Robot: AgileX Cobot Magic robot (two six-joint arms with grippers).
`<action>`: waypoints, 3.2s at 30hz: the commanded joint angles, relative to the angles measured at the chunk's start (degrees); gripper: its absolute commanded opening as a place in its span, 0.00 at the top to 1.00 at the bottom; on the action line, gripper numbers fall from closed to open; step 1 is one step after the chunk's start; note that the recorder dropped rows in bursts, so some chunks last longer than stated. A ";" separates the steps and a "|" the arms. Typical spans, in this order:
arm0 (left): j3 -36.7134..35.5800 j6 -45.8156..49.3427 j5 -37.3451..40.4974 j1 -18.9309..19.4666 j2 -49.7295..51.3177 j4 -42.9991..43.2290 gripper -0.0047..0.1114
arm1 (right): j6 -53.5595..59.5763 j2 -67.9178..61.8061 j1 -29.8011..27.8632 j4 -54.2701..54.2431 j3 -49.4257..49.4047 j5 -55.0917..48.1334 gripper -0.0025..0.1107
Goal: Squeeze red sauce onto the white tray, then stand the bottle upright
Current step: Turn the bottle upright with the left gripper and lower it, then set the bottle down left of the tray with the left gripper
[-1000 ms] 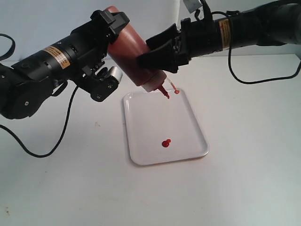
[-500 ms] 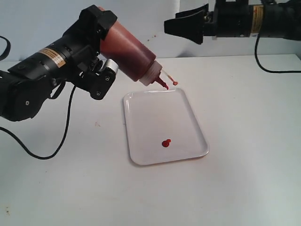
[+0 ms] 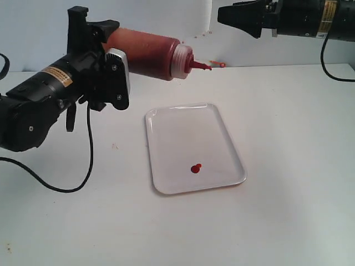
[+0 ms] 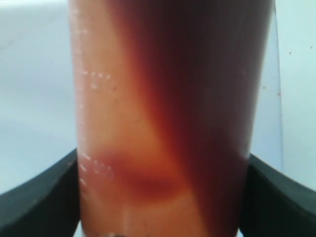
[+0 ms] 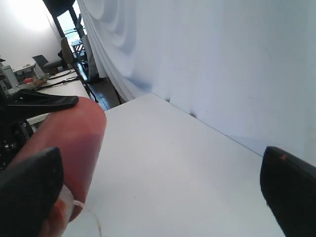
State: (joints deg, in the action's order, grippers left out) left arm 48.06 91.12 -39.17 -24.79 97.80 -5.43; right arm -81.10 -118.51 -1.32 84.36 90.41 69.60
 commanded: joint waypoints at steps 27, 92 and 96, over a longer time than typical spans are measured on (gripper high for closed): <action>-8.05 -96.27 -30.80 14.55 6.05 28.98 0.96 | 1.89 0.16 2.05 6.10 0.29 0.37 0.05; 22.51 -107.71 -30.80 19.81 44.68 42.82 0.96 | 6.42 -7.91 11.93 15.59 0.29 -7.59 0.98; 22.51 -107.71 -30.36 19.81 44.68 42.82 0.96 | 6.42 -8.17 11.93 15.59 0.29 -7.35 0.98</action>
State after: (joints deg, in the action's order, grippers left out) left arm 69.86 -16.29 -65.79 -4.88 143.25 38.16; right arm -75.07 -126.68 10.87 100.14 90.41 61.85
